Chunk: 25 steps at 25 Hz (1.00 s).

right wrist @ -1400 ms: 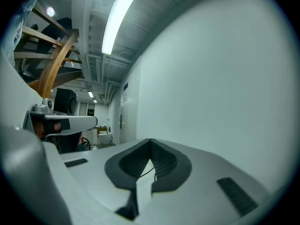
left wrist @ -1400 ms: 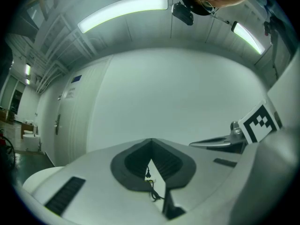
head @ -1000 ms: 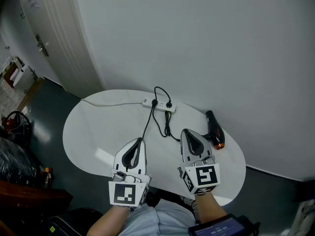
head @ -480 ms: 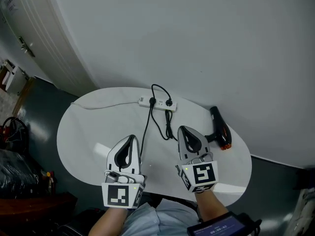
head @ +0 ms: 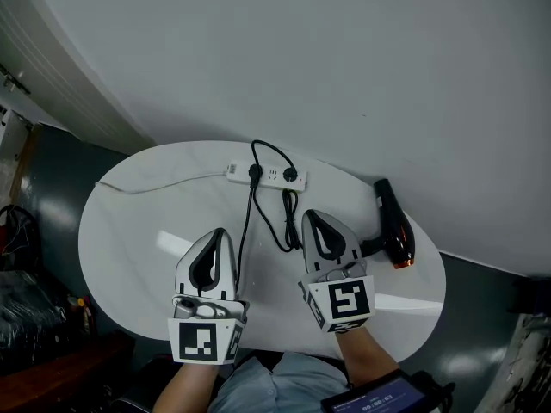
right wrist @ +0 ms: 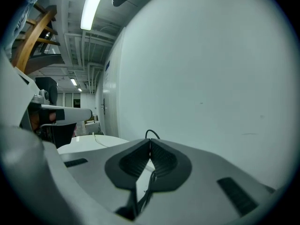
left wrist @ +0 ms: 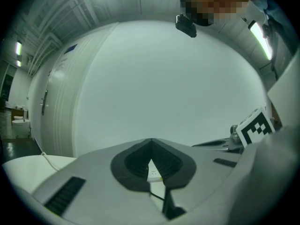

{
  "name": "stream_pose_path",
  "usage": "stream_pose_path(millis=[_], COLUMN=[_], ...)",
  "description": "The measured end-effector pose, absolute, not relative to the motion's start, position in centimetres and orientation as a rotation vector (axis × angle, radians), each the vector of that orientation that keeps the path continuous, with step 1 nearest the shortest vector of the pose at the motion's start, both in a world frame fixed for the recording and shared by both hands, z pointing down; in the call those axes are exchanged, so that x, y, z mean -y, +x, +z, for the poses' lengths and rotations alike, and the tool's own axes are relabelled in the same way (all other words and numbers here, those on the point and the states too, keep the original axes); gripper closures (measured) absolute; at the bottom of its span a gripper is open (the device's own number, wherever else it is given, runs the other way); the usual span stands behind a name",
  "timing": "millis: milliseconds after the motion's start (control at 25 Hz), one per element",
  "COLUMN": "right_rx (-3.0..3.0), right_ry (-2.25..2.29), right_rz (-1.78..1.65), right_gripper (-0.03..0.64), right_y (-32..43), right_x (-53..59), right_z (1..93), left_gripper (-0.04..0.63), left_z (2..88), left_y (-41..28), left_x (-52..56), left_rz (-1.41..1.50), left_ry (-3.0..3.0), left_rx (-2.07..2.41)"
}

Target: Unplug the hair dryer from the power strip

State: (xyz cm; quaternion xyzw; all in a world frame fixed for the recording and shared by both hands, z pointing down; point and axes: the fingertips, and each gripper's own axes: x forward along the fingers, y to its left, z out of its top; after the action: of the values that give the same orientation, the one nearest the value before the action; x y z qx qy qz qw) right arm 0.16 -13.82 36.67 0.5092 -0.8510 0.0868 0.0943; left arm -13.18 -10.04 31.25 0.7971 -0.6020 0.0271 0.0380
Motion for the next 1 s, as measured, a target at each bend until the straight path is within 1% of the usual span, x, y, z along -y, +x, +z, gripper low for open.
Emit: stream_pose_path(millis=[480, 1000], right_rx=[2.419, 2.376], right_ry=[1.471, 1.428], right_rz=[0.37, 0.399], right_gripper=[0.617, 0.615], right_y=[-0.6, -1.4], right_x=[15.9, 17.6], right_z=[42.1, 44.3], left_gripper=[0.598, 0.598], left_z=[35.2, 36.9], left_y=[-12.8, -13.6], left_x=[12.9, 14.1], left_rz=[0.168, 0.197], left_ry=[2.386, 2.339], left_rx=[1.723, 1.704])
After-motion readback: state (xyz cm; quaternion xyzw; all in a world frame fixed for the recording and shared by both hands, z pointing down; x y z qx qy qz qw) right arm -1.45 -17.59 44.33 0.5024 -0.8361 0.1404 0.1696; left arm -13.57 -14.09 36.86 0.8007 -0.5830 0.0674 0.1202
